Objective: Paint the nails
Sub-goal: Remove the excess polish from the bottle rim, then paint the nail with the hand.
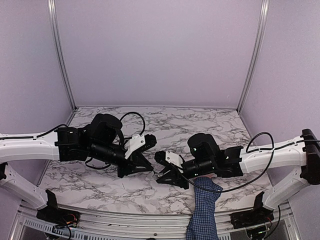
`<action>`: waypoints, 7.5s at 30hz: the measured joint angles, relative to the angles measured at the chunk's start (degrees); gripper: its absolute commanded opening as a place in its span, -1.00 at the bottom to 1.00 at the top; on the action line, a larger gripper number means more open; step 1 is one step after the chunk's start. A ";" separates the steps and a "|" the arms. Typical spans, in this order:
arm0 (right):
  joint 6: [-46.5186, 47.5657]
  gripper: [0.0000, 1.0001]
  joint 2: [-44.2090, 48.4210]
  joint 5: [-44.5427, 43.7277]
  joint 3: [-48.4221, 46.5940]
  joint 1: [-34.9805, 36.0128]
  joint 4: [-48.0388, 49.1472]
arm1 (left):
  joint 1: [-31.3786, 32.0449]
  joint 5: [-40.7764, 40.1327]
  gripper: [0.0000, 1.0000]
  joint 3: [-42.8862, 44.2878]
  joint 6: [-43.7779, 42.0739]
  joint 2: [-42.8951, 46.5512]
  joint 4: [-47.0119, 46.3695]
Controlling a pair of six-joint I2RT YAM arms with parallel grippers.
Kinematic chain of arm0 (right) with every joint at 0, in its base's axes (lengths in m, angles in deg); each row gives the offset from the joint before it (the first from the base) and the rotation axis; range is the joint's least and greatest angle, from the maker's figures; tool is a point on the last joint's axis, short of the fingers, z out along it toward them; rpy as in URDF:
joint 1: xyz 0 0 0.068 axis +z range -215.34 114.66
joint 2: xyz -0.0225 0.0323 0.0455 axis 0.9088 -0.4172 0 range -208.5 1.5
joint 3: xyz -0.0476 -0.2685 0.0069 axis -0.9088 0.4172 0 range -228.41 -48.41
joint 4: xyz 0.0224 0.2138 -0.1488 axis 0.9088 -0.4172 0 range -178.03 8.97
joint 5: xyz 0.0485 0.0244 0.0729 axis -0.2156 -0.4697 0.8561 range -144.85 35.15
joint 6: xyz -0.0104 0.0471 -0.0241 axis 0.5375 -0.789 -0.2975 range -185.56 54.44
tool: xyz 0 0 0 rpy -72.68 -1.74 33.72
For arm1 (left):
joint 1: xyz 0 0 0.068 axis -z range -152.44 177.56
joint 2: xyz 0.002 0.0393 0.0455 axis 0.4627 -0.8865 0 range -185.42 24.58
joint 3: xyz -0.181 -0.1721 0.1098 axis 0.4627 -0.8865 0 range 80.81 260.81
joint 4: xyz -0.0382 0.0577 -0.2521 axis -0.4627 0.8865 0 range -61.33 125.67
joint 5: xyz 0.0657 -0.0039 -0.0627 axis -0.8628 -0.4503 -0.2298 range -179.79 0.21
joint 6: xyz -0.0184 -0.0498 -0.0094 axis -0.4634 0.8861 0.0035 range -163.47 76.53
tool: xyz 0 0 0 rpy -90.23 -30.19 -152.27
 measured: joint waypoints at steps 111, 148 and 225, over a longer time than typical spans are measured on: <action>-10.80 -1.00 33.29 0.44 11.67 -28.39 -3.17 | -13.05 30.99 -1.00 27.54 2.80 -57.64 -38.69; -10.86 -1.00 33.29 1.07 11.67 -28.55 -2.54 | -12.96 30.12 -1.00 31.23 3.26 -60.65 -38.64; -11.21 -1.00 33.62 1.53 12.44 -28.57 -1.31 | -12.81 19.28 -1.00 24.04 6.49 -52.54 -42.34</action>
